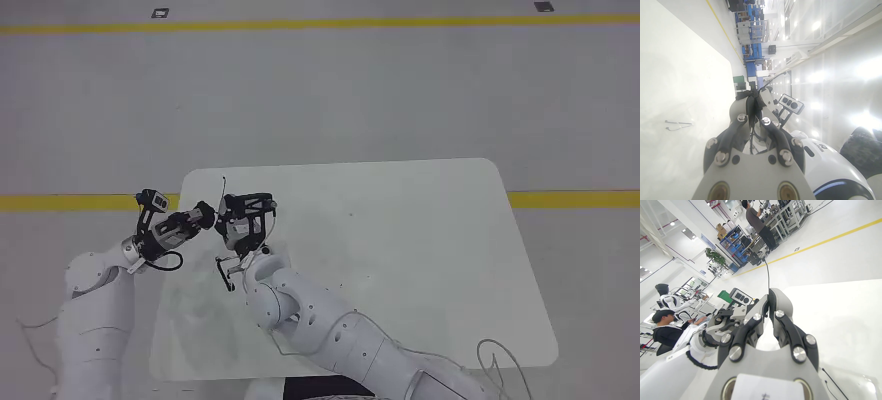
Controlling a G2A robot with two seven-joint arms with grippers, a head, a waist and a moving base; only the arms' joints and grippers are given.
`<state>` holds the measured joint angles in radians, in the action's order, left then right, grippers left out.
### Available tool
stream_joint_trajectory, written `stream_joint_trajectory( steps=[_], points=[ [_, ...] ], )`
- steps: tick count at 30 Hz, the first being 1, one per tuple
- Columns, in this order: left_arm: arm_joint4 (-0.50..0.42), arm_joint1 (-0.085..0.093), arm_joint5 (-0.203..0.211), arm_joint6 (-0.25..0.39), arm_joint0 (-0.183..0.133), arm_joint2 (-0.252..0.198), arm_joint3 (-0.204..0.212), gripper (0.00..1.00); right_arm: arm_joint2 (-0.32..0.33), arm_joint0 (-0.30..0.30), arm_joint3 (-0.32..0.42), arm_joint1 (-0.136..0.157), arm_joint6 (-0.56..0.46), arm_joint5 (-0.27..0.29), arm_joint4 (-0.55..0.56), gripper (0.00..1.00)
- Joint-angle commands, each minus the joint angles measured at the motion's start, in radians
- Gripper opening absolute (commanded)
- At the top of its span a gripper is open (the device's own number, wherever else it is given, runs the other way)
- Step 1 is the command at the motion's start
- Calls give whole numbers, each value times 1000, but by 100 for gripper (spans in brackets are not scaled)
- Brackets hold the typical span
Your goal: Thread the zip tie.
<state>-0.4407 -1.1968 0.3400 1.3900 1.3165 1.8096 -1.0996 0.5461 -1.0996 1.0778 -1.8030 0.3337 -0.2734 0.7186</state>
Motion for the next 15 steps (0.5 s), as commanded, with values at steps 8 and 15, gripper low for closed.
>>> stream_joint_trajectory(
  steps=[8,15],
  points=[
    [0,0,0,0,0,0,0,0,7,-7,3,2,3,13,-24,0],
    [0,0,0,0,0,0,0,0,5,-6,-3,3,1,14,-22,0]
  ],
)
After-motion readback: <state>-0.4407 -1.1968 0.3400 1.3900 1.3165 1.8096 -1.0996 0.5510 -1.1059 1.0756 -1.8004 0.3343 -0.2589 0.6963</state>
